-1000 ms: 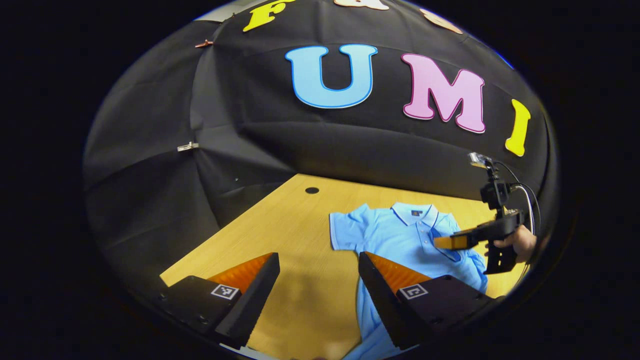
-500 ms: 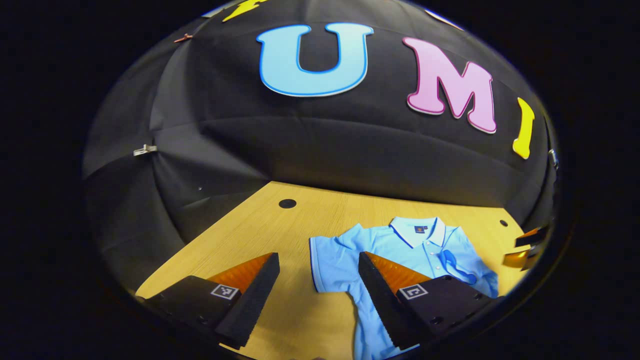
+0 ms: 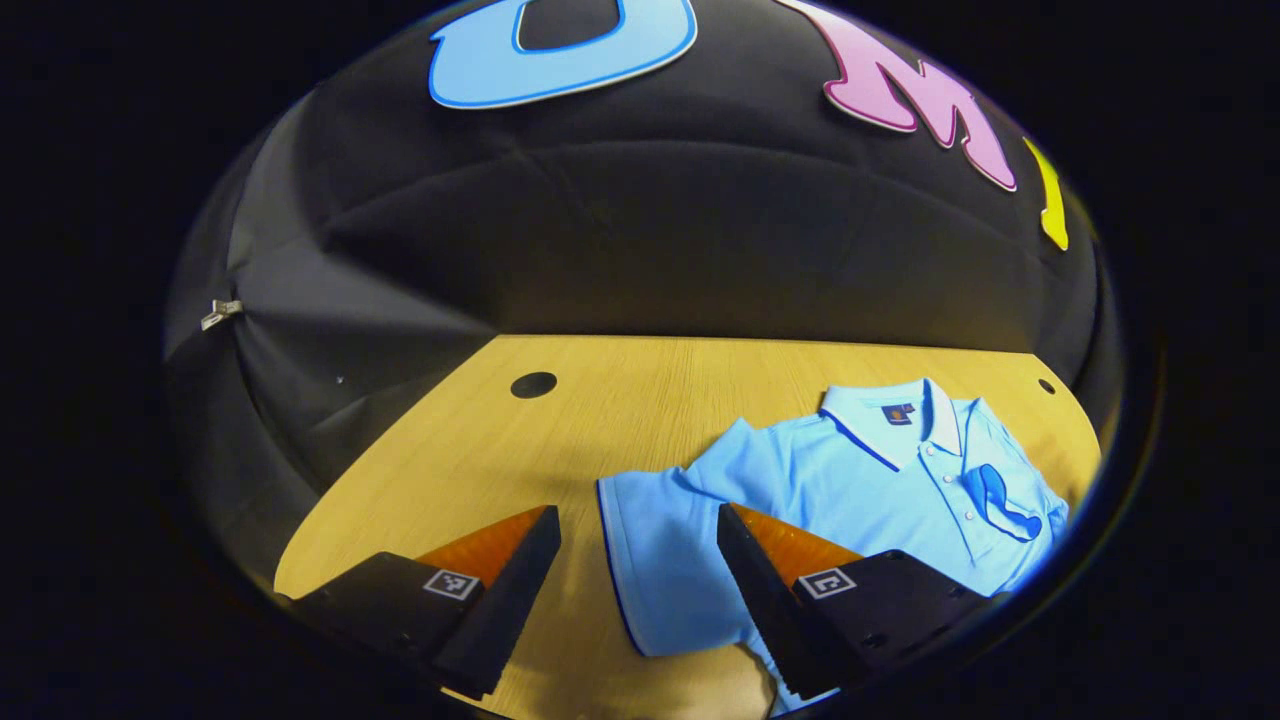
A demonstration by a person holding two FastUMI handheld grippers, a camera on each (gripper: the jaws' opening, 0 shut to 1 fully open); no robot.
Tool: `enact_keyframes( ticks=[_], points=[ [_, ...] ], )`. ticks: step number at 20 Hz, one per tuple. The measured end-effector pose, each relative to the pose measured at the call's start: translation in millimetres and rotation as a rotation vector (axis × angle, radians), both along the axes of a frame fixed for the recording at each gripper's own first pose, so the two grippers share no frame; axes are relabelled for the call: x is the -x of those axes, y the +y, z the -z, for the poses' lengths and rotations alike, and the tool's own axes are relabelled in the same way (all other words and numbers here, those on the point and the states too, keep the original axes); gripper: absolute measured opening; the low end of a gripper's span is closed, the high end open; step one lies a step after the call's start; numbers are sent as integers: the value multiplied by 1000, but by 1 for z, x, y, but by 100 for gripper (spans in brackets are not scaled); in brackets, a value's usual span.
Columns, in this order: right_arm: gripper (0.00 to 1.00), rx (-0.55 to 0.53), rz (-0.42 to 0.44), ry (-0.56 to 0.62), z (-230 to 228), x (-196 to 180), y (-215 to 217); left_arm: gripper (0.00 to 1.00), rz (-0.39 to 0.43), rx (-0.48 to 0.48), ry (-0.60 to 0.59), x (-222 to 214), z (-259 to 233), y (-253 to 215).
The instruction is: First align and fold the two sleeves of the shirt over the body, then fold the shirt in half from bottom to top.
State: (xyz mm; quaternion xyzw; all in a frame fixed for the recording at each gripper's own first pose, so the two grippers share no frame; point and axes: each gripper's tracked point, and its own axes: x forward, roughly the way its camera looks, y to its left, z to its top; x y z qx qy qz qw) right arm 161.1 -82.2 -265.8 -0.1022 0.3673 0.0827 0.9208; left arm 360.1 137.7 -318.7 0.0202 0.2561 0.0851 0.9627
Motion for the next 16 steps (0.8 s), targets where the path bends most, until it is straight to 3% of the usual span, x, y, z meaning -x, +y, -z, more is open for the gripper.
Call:
enact_keyframes(
  ticks=[5, 10, 12, 16],
  points=[
    [98, 0, 49, 8, 6, 15, -16, 100, -17, 68, 58, -18, 24, 3],
    [98, -32, 62, 23, 14, 27, -13, 96, 29, 58, 109, -22, 41, -3],
    [98, -54, 74, 35, 20, 28, -11, 88, 59, 60, 120, -24, 41, -7],
    [98, -73, 90, 34, 22, 27, -11, 36, 112, 80, 120, -29, 41, -26]
  ],
)
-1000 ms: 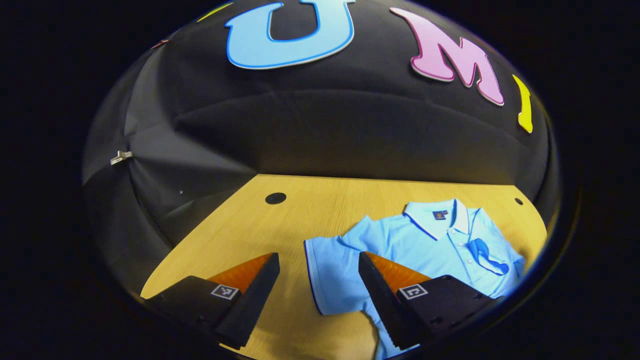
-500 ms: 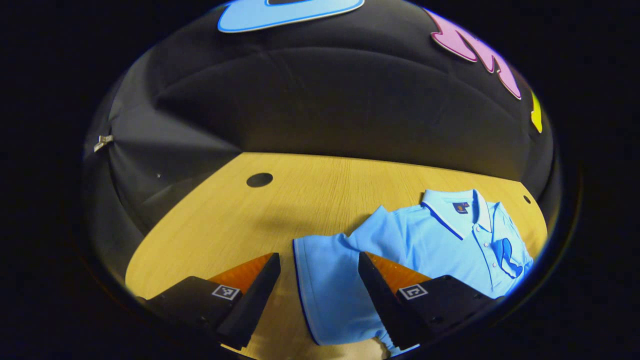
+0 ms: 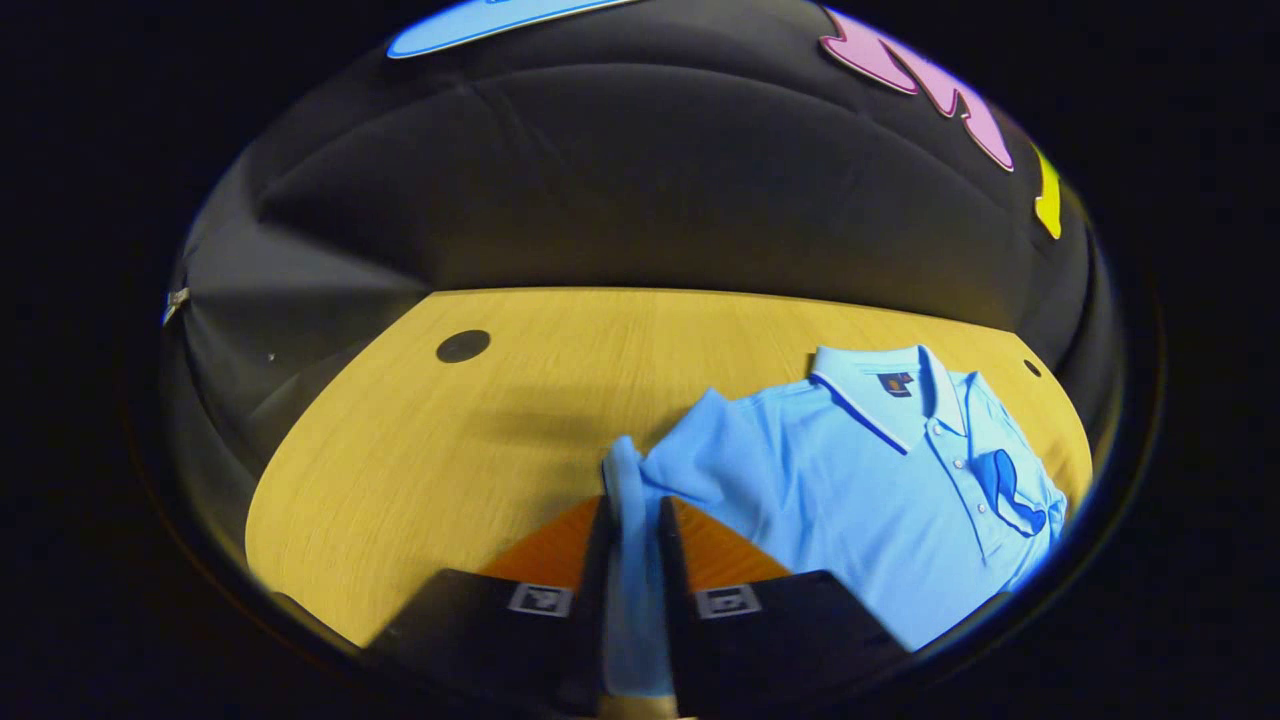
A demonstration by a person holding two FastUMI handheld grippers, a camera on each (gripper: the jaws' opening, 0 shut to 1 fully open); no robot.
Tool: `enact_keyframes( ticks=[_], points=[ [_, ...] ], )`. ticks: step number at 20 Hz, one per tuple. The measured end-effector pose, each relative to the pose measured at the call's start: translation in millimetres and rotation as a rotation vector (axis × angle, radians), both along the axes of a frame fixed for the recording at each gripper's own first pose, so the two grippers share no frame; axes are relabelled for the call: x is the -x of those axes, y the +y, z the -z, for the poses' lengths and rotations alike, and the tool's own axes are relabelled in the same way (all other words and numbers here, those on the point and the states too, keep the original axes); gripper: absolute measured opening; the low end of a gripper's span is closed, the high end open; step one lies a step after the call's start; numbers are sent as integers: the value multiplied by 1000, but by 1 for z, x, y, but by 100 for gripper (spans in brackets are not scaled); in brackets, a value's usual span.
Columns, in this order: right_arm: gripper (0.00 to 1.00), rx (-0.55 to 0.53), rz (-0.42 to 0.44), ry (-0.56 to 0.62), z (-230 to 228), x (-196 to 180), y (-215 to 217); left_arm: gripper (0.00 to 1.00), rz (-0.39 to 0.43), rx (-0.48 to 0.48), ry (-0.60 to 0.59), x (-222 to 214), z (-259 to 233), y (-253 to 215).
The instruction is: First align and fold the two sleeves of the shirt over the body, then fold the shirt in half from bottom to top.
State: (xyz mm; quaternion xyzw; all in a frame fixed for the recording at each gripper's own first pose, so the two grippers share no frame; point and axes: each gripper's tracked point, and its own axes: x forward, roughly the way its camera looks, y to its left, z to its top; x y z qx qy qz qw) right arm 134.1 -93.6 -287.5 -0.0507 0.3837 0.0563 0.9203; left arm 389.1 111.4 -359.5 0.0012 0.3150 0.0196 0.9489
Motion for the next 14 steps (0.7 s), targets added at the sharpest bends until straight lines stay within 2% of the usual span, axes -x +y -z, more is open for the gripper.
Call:
enact_keyframes(
  ticks=[2, 5, 8, 14],
  points=[
    [98, -7, 2, -3, -1, 0, 2, 8, -10, -2, -2, 0, 0, 0],
    [98, -10, -1, -9, -2, 0, 4, 7, -48, 10, 17, 1, -4, 0],
    [98, -12, -2, -11, -1, 0, 6, 6, -39, -47, 36, 4, -8, 1],
    [98, -30, 6, -14, -2, 1, 10, 6, 42, -53, -11, 2, -44, -38]
  ],
)
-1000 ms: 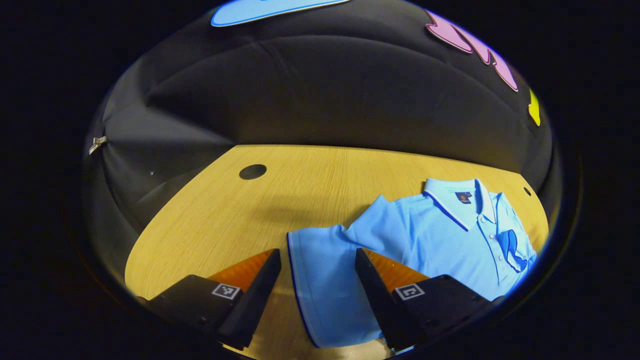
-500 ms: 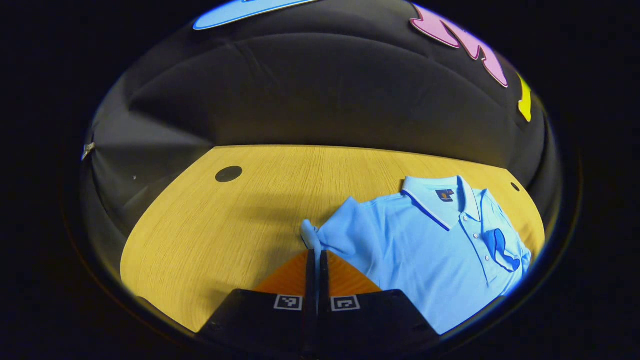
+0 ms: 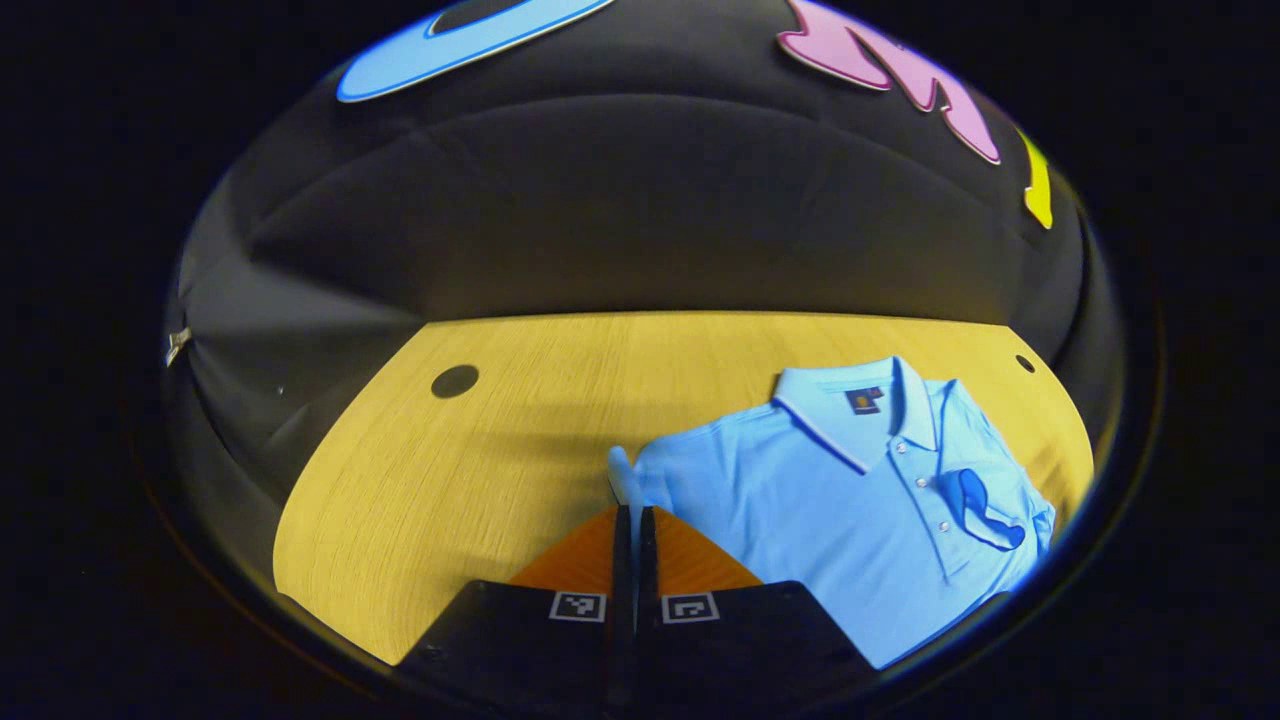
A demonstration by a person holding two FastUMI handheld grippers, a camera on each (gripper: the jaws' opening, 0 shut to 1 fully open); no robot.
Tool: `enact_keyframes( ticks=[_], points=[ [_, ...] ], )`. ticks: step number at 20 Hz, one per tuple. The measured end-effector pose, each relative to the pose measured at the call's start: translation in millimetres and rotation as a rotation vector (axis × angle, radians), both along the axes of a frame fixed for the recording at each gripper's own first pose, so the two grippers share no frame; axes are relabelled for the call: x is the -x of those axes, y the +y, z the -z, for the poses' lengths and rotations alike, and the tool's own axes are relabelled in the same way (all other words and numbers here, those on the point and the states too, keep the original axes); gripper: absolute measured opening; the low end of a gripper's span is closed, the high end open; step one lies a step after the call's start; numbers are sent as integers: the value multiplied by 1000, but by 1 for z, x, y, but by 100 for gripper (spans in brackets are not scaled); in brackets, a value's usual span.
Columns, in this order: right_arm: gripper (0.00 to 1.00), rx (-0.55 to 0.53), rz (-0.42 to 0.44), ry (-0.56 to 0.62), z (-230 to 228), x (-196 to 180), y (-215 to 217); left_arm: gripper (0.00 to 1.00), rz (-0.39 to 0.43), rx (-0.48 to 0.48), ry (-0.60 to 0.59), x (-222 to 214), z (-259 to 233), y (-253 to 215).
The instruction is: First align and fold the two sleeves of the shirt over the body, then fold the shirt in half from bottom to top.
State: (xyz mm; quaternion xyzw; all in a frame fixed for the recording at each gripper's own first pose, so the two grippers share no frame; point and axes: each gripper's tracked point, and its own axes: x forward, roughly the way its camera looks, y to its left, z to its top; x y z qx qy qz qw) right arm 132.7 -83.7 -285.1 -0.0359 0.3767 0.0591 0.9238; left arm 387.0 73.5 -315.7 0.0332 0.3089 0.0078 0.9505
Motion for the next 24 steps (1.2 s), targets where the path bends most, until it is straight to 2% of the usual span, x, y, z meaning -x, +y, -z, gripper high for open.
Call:
enact_keyframes(
  ticks=[8, 14, 15, 16, 17, 19, 20, 23, 24],
  points=[
    [98, -37, -23, 6, -4, 2, 16, 6, 112, 97, -22, 15, -28, -86],
    [98, -64, -46, -4, -9, 1, 27, 6, 195, 230, 77, 42, -13, -159],
    [98, -66, -46, -6, -10, 1, 26, 10, 210, 244, 78, 45, -13, -169],
    [98, -65, -46, -7, -10, 2, 27, 5, 225, 260, 76, 49, -16, -176],
    [98, -64, -46, -9, -12, 5, 27, 22, 243, 278, 80, 53, -16, -185],
    [95, -63, -40, -17, -15, 9, 28, 32, 264, 304, 99, 69, -18, -190],
    [100, -69, -37, -24, -17, 11, 31, 48, 273, 318, 106, 77, -21, -191],
    [99, -85, -29, -25, -19, 26, 44, 96, 260, 299, 81, 103, -30, -177],
    [99, -92, -31, -24, -20, 33, 50, 96, 250, 284, 69, 113, -32, -169]
  ],
)
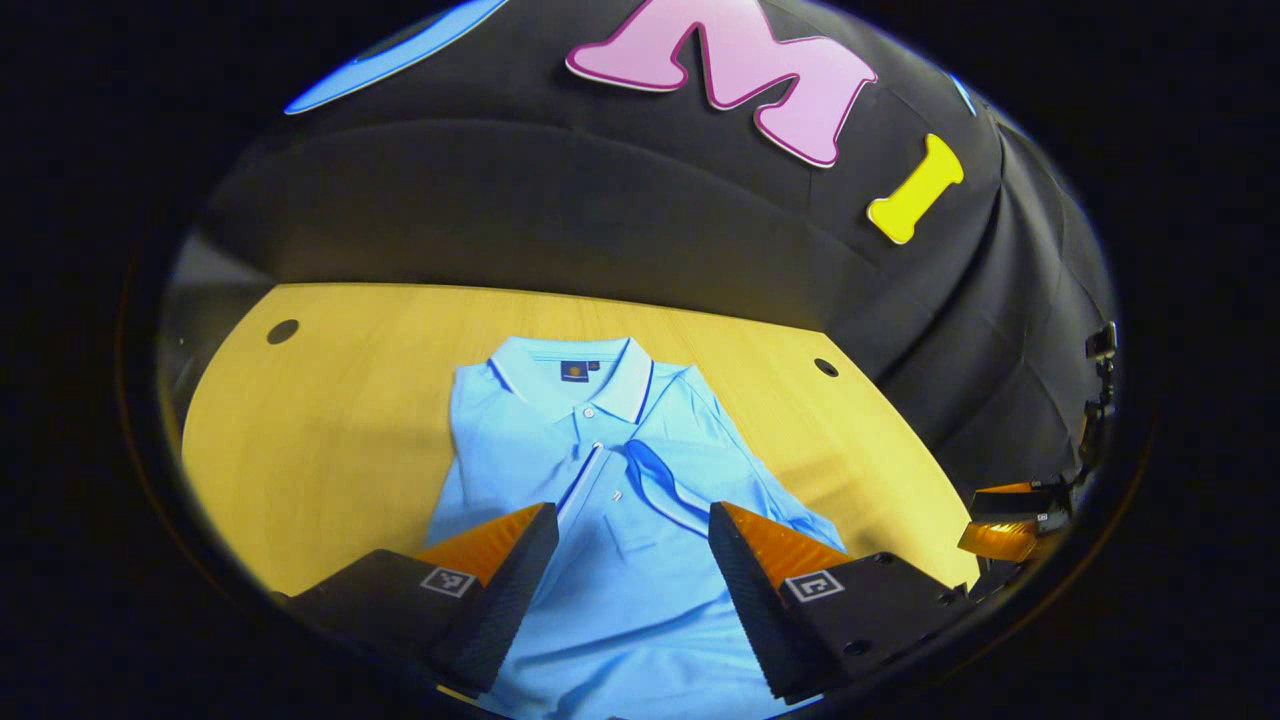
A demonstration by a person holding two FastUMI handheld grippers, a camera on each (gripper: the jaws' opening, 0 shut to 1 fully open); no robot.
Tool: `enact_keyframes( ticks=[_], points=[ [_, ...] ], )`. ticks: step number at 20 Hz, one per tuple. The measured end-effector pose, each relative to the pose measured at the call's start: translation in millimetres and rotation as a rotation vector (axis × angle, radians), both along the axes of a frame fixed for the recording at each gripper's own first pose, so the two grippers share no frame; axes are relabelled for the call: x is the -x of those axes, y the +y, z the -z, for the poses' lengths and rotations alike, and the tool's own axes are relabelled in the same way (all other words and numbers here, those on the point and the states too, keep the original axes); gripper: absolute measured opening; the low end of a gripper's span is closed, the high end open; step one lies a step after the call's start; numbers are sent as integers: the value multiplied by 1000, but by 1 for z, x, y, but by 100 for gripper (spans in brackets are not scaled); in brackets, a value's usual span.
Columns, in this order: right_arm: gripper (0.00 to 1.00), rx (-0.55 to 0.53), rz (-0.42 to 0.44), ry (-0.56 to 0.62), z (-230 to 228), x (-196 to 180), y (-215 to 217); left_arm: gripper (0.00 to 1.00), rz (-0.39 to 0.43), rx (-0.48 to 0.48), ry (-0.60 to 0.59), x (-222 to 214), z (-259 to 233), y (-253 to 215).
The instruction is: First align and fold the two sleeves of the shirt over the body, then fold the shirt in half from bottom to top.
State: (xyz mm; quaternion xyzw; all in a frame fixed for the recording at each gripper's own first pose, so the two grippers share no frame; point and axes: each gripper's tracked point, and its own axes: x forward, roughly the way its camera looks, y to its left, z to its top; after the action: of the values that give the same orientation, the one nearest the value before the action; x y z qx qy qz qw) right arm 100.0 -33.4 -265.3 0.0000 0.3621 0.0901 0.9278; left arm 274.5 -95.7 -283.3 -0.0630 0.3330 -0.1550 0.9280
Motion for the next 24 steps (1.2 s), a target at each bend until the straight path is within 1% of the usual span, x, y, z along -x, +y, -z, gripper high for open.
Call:
enact_keyframes(
  ticks=[4, 10, 12, 15, 20, 22, 24],
  points=[
    [99, -3, -14, 15, 3, 33, 22, 98, -36, -49, -42, 45, -12, 27],
    [99, -23, -29, 83, 25, 92, 54, 97, -70, -95, -29, 138, -20, 59],
    [99, -25, -34, 116, 37, 114, 61, 97, -73, -106, -3, 171, -13, 65],
    [99, -32, -40, 158, 53, 141, 71, 98, -83, -99, 38, 213, 1, 68],
    [99, -25, -29, 203, 72, 178, 78, 98, -86, -84, 106, 266, 23, 70],
    [99, -22, -21, 210, 79, 189, 79, 98, -76, -98, 122, 282, 33, 70],
    [99, -25, -11, 222, 85, 195, 79, 98, -57, -133, 139, 296, 45, 70]
  ],
)
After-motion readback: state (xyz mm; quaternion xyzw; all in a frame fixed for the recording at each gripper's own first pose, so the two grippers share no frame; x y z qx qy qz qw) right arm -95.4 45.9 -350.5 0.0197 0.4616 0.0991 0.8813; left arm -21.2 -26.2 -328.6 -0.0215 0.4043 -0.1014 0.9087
